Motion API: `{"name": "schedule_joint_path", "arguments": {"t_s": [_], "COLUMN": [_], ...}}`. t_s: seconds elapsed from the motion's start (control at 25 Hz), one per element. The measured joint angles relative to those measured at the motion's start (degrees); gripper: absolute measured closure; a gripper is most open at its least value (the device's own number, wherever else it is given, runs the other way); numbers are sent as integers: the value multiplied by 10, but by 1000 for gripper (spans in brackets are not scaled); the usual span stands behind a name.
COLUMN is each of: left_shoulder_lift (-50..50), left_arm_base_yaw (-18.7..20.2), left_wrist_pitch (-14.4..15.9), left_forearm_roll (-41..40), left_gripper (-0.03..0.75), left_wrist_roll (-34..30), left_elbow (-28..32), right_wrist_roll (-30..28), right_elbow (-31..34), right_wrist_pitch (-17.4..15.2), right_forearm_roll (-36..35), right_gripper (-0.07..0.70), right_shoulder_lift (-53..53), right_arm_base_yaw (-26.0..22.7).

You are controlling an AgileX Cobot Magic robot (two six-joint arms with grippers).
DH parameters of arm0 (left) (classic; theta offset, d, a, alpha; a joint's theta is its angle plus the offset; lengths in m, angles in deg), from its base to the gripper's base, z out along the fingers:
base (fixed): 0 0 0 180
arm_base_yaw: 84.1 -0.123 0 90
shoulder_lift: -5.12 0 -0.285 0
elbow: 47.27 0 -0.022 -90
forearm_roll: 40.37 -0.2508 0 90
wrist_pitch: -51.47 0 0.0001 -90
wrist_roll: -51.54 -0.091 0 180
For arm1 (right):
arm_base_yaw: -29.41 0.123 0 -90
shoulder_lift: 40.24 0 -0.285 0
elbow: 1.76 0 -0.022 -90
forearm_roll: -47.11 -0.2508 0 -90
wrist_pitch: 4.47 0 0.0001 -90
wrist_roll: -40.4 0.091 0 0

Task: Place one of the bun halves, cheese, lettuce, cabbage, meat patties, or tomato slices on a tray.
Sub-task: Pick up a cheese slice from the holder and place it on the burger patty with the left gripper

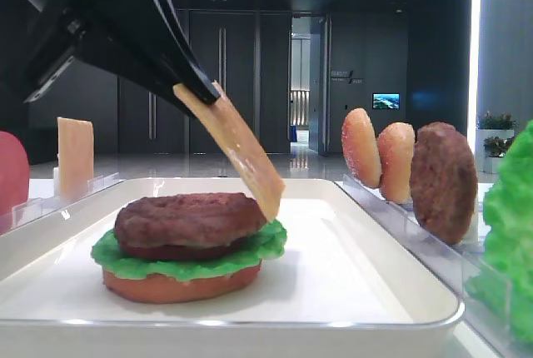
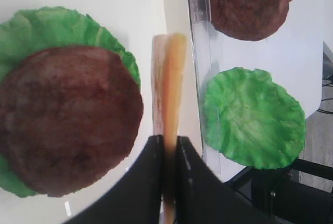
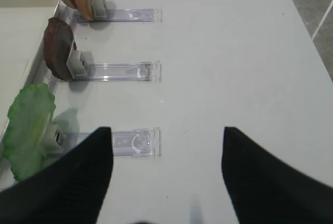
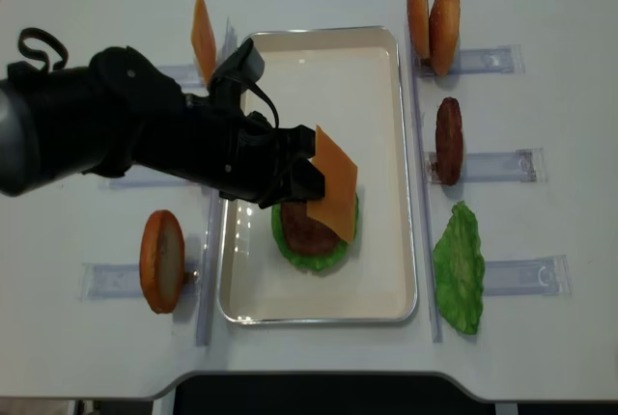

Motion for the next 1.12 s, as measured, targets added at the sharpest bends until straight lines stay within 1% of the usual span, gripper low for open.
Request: {"name": "schedule_joint_path", "arguments": {"t_s": [0.44,1.12], "left_shoulder_lift": [20,20], "left_arm_base_yaw": [3,3], "left_wrist_pitch": [1,1], "left_forearm_roll": [8,-18], "left_gripper": [685,685], "left_wrist_roll": [-22,-23], "left_elbow": [0,0], "right_wrist_roll": [0,0], "right_elbow": [0,0], "right_wrist_pitch": [0,0], "right_forearm_roll": [0,0], "right_gripper": [197,197], "right_shoulder_lift": [0,0], "right_arm_base_yaw": [0,0]}}
